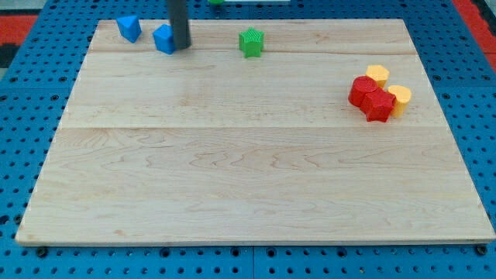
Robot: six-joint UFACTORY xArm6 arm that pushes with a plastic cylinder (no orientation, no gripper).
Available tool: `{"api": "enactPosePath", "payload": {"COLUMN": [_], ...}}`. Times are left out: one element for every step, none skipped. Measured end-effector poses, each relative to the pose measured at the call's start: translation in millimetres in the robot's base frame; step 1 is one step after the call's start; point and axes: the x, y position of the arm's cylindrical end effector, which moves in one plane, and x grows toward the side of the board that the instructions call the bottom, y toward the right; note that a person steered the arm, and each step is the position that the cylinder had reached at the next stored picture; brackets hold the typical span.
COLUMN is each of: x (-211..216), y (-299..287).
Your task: Move the yellow heart diagonally to the blue blocks
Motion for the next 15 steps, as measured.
{"api": "enactPosePath", "payload": {"x": [-1, 15, 54, 63, 60, 39, 17, -2, -19, -39, -14, 14, 53, 103, 145], "y": [-51, -76, -54, 10, 71, 102, 129, 151, 157, 157, 184, 261, 338, 395, 456]}}
